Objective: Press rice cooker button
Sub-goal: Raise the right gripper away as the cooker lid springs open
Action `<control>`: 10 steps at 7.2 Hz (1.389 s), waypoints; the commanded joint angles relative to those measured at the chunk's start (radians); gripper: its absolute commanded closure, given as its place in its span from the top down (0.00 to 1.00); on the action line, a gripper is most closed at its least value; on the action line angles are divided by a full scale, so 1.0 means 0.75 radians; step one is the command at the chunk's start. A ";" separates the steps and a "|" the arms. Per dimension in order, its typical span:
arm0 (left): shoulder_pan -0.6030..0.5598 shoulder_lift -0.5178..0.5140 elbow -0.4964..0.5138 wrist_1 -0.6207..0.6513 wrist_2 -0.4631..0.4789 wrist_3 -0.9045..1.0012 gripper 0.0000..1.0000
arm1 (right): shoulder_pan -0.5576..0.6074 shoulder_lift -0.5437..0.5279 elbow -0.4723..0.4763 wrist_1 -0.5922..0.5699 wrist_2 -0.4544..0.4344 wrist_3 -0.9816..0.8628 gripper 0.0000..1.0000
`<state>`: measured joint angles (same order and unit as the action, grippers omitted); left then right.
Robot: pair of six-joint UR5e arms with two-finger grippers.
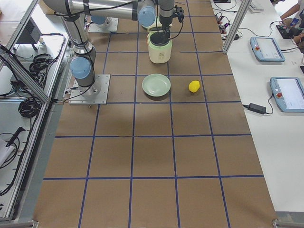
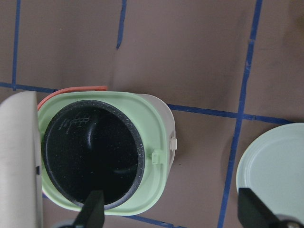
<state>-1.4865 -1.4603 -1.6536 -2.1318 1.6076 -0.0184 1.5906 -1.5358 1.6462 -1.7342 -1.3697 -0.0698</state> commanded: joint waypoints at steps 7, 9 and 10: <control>0.000 0.000 0.000 0.001 0.000 0.000 1.00 | -0.035 0.031 -0.285 0.253 -0.139 0.109 1.00; 0.000 0.000 0.000 -0.001 0.000 0.000 1.00 | -0.035 0.027 -0.252 0.257 -0.278 0.111 1.00; 0.000 0.000 0.000 -0.001 0.000 0.000 1.00 | -0.035 0.027 -0.250 0.257 -0.256 0.111 1.00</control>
<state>-1.4864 -1.4603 -1.6536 -2.1317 1.6076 -0.0184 1.5645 -1.5148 1.4518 -1.5429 -1.5519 0.0137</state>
